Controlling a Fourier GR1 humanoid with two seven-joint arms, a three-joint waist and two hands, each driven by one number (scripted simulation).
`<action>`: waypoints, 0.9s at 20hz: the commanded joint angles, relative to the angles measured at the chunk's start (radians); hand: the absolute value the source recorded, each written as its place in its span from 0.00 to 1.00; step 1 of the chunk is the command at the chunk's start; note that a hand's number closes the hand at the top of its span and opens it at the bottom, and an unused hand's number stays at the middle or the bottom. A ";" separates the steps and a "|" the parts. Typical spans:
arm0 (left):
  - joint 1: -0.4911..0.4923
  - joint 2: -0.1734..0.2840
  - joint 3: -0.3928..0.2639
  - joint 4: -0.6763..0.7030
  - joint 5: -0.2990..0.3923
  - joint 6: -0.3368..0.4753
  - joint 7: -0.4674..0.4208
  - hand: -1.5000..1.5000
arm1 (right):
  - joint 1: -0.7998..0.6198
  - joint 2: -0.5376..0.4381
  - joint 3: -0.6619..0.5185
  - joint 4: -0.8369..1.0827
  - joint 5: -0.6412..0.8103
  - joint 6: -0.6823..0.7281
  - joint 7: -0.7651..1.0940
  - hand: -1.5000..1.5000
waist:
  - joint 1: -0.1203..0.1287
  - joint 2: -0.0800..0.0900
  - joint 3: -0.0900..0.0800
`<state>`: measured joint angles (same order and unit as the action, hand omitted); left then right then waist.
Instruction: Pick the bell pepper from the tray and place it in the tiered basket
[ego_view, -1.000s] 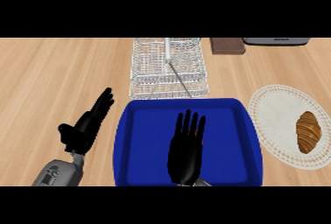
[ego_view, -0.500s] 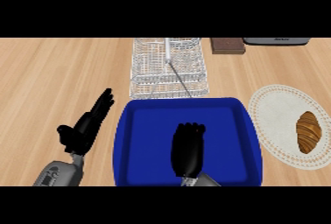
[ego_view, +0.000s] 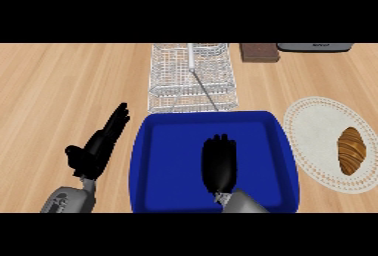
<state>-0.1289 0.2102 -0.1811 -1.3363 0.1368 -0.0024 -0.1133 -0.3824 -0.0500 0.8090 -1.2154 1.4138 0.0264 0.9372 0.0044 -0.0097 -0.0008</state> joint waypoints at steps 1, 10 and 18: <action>0.035 0.008 -0.003 -0.006 -0.011 -0.005 -0.031 0.50 | 0.001 -0.211 -0.206 -0.048 -0.200 -0.094 -0.228 1.00 | -0.009 0.014 0.002; 0.024 0.009 0.001 -0.014 -0.004 -0.016 -0.006 0.50 | -0.055 -0.554 -0.629 0.026 -0.697 0.026 -0.775 1.00 | -0.002 0.015 0.003; 0.010 0.020 0.027 0.012 0.016 -0.041 0.010 0.50 | -0.161 -0.521 -0.860 -0.003 -1.037 0.142 -0.977 1.00 | -0.008 0.009 0.001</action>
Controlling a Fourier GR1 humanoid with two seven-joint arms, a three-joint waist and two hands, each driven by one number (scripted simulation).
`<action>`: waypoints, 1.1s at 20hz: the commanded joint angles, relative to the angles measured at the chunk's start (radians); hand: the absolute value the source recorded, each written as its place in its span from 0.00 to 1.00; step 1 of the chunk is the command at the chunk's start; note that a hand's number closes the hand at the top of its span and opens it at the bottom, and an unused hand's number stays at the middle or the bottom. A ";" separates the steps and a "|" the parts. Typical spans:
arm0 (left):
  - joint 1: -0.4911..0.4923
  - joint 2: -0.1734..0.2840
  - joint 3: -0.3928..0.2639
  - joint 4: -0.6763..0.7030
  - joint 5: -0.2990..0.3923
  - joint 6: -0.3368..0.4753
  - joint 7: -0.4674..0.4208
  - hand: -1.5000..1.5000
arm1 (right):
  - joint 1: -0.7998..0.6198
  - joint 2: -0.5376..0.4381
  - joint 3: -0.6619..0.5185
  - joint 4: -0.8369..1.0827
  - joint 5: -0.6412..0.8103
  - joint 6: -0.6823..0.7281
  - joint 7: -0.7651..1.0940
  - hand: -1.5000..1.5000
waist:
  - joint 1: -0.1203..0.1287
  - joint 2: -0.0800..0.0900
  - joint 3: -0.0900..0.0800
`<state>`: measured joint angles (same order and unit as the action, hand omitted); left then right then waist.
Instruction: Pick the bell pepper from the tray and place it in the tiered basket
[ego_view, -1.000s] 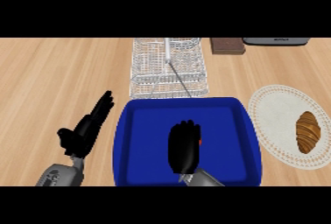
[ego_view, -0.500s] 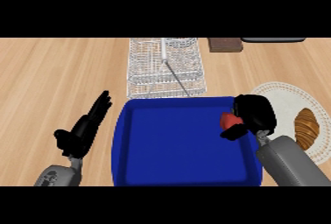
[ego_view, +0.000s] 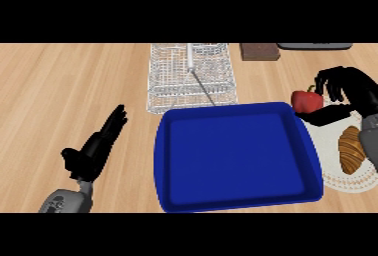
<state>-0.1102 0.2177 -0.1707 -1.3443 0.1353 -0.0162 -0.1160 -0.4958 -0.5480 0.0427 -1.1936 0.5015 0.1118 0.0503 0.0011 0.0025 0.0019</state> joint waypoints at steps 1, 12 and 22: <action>-0.023 -0.011 -0.005 -0.018 -0.007 0.010 0.044 0.50 | -0.060 -0.044 -0.119 0.015 -0.136 0.060 -0.145 1.00 | 0.002 -0.002 -0.001; 0.010 -0.021 0.010 -0.051 -0.026 0.000 0.046 0.50 | -0.439 0.107 -0.080 -0.026 -0.146 0.153 0.257 1.00 | 0.016 -0.003 -0.002; -0.017 -0.022 0.031 0.029 -0.036 -0.052 -0.031 0.50 | -0.758 0.300 -0.050 0.233 -0.084 0.069 0.420 1.00 | 0.020 0.002 -0.003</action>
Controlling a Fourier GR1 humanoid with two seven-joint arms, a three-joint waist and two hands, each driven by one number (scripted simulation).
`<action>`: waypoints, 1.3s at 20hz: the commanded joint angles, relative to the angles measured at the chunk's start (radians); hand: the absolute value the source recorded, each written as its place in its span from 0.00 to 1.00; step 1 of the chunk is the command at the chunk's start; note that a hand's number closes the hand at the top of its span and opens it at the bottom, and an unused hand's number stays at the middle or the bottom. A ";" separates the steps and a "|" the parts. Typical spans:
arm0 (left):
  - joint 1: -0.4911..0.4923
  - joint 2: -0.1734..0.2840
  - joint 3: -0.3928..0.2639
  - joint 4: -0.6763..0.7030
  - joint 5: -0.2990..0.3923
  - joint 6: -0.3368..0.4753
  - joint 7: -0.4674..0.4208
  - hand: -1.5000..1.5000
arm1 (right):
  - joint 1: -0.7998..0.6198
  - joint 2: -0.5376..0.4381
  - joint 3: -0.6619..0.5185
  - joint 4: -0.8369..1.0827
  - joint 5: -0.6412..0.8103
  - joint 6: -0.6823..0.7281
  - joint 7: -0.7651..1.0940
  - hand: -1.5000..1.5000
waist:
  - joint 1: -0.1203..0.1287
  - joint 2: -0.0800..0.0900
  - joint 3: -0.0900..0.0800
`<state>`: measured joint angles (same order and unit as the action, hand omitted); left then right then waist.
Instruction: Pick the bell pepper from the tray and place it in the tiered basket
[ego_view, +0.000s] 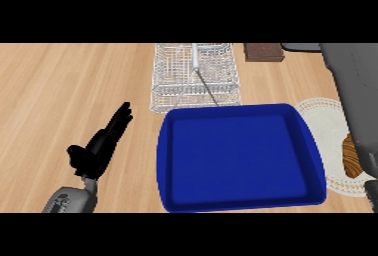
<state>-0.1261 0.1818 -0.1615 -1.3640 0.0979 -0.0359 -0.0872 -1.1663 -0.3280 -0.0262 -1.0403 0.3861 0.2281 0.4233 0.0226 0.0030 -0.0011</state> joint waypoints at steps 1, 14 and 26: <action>0.009 -0.001 0.005 0.009 -0.002 -0.020 -0.018 0.50 | -0.131 0.045 -0.012 0.196 0.029 -0.035 -0.028 1.00 | 0.007 0.004 0.000; -0.049 -0.040 0.008 0.055 -0.032 -0.001 -0.013 0.50 | -0.313 0.224 -0.016 0.617 0.104 -0.180 -0.169 1.00 | 0.025 0.013 0.000; -0.016 -0.010 0.034 0.031 -0.010 -0.046 -0.003 0.50 | -0.366 0.301 -0.176 0.752 -0.039 -0.169 -0.086 1.00 | 0.016 0.008 0.000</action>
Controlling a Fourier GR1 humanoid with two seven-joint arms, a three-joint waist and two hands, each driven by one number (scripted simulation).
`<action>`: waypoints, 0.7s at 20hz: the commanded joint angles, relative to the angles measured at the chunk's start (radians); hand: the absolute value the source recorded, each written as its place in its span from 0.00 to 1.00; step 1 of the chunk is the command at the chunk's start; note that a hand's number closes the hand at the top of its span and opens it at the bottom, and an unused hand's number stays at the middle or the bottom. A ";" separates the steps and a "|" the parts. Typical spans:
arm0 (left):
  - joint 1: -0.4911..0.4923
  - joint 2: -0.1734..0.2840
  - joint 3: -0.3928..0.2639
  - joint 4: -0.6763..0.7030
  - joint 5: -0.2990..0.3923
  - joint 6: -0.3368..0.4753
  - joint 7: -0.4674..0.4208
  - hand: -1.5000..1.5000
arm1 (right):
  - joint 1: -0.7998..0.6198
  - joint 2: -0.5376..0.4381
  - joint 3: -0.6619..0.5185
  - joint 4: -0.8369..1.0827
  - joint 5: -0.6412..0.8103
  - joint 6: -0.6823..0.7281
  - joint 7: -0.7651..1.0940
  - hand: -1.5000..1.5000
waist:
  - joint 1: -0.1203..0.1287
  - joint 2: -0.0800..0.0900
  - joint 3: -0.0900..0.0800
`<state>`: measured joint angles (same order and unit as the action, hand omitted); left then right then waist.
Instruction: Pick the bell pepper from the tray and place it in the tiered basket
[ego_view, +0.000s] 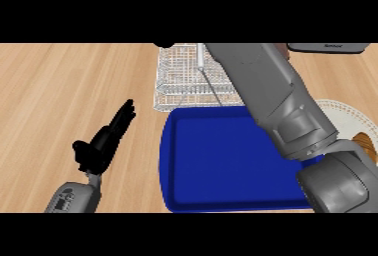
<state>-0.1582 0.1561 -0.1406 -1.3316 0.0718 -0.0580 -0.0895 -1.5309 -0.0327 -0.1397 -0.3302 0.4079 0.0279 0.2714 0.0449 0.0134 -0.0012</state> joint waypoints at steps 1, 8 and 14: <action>0.003 0.002 0.000 0.023 -0.007 -0.014 -0.037 0.50 | -0.012 0.031 -0.095 0.063 -0.102 -0.015 0.110 1.00 | 0.007 0.003 -0.001; 0.016 -0.021 0.006 0.018 -0.011 0.006 -0.036 0.50 | -0.021 0.018 -0.184 0.071 -0.182 -0.003 0.135 0.00 | -0.005 0.001 0.000; 0.020 0.001 0.021 0.010 -0.001 -0.015 -0.025 0.50 | -0.033 -0.051 -0.172 0.013 -0.136 -0.236 0.095 0.00 | -0.014 -0.002 0.000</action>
<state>-0.1329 0.1484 -0.1358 -1.3329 0.0609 -0.0625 -0.1135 -1.5533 -0.0455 -0.3129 -0.2898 0.2518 -0.0982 0.3795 0.0383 0.0129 -0.0012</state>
